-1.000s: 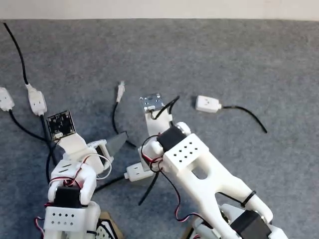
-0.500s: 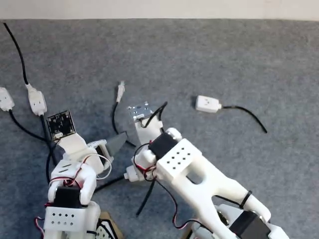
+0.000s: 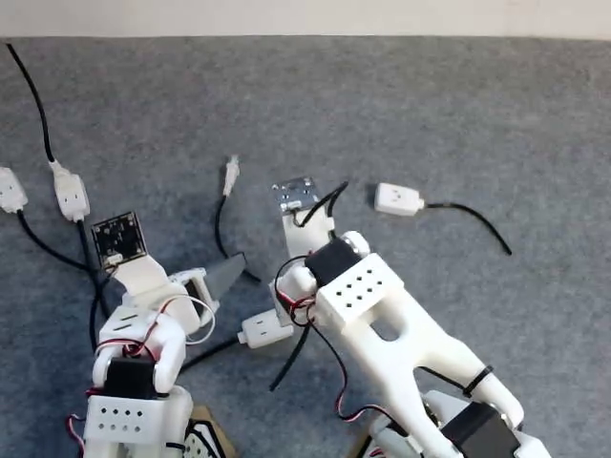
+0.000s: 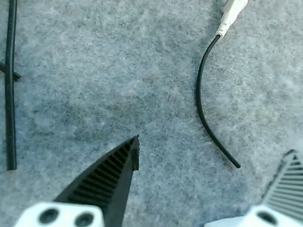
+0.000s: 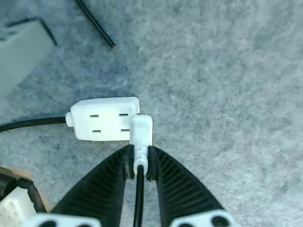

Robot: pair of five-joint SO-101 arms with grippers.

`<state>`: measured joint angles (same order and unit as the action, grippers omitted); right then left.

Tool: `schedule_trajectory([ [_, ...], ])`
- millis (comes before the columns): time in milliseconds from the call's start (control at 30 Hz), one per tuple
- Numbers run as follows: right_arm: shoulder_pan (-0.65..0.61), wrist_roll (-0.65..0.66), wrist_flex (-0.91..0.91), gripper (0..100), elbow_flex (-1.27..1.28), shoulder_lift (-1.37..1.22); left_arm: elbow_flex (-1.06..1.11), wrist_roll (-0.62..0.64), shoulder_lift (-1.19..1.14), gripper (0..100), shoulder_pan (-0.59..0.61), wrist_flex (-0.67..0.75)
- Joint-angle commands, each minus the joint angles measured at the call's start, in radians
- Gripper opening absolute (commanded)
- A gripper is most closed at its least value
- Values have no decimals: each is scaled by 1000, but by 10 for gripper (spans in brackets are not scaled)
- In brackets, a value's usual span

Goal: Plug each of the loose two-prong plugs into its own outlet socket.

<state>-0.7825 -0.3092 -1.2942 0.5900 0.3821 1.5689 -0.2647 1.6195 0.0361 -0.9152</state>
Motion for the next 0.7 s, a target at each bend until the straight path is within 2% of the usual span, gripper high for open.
schedule_trajectory([
  [0,-51,14,-10,5,-30,53,-2,9,7,432,-8,12],
  [267,-81,14,-53,5,-94,42,-2,9,7,432,-8,12],
  [567,-79,14,-18,5,-74,41,-2,9,7,432,-8,12],
  [667,-79,14,56,5,-5,41,-2,9,7,432,-8,12],
])
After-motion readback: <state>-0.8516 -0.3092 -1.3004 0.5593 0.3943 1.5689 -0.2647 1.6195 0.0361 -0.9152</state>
